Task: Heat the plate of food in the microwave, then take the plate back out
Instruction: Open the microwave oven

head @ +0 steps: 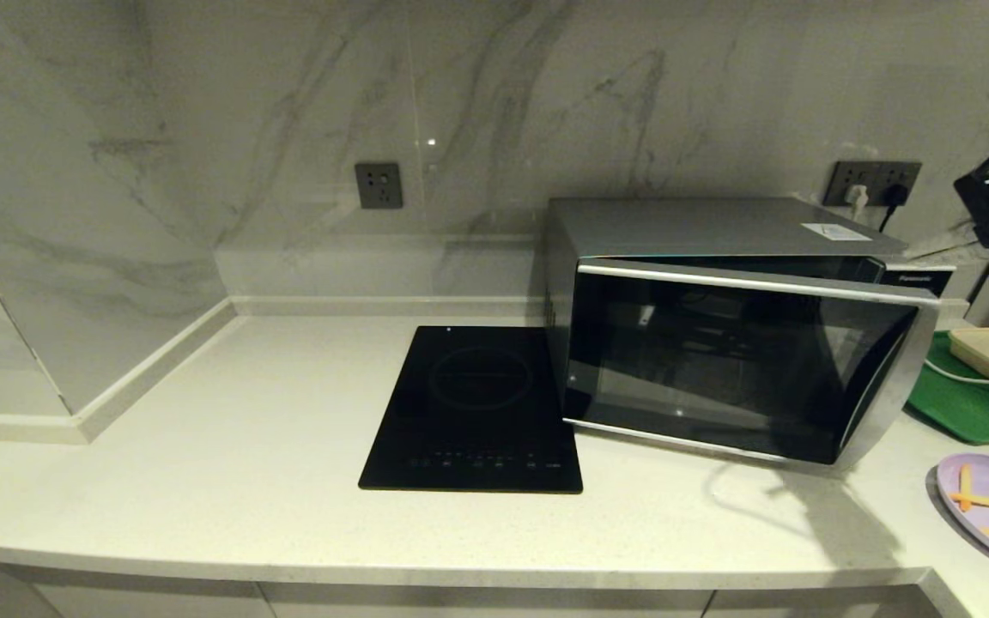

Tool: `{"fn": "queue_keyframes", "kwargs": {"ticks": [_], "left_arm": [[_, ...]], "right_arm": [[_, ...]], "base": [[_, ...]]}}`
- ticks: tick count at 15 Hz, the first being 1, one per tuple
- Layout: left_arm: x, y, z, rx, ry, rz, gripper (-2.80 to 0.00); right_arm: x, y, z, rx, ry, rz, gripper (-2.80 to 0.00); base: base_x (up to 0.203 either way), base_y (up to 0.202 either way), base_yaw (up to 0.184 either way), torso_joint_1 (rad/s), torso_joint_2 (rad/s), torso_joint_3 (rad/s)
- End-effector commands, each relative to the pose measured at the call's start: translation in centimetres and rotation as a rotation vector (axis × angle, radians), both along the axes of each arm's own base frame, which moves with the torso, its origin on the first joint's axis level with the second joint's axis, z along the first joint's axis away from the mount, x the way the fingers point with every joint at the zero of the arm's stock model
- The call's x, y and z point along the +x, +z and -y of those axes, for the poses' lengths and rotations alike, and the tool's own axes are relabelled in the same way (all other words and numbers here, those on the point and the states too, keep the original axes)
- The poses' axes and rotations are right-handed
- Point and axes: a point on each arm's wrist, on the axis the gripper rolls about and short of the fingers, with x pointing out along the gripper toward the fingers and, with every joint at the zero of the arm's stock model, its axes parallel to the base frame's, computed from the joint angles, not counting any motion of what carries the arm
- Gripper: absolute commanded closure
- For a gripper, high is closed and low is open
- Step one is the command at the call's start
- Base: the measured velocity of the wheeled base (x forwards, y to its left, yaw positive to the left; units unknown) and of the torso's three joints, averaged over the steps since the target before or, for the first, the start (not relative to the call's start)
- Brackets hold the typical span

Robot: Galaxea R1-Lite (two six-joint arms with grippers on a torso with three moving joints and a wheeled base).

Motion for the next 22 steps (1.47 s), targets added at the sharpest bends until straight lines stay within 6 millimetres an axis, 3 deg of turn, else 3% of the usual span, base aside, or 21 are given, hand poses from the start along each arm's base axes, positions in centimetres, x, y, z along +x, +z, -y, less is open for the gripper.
{"fn": "queue_keyframes", "kwargs": {"ticks": [1, 7, 13, 17, 22], "left_arm": [[0.0, 0.0, 0.0, 0.0, 0.001, 0.001, 0.0], [0.0, 0.0, 0.0, 0.0, 0.001, 0.001, 0.0], [0.0, 0.0, 0.0, 0.0, 0.001, 0.001, 0.0], [0.0, 0.0, 0.0, 0.0, 0.001, 0.001, 0.0], [0.0, 0.0, 0.0, 0.0, 0.001, 0.001, 0.0]], "right_arm": [[-1.4, 0.8, 0.5, -0.029, -0.046, 0.019, 0.0], [6.1, -3.3, 2.5, -0.066, -0.089, 0.05, 0.0], [9.7, -7.0, 3.2, -0.068, -0.078, 0.001, 0.0], [8.7, -6.6, 3.0, -0.081, -0.06, -0.016, 0.0], [3.4, -3.7, 1.8, -0.115, 0.043, -0.033, 0.0]], "base": [[0.0, 0.0, 0.0, 0.0, 0.0, 0.0], [0.0, 0.0, 0.0, 0.0, 0.0, 0.0], [0.0, 0.0, 0.0, 0.0, 0.0, 0.0], [0.0, 0.0, 0.0, 0.0, 0.0, 0.0], [0.0, 0.0, 0.0, 0.0, 0.0, 0.0]]}}
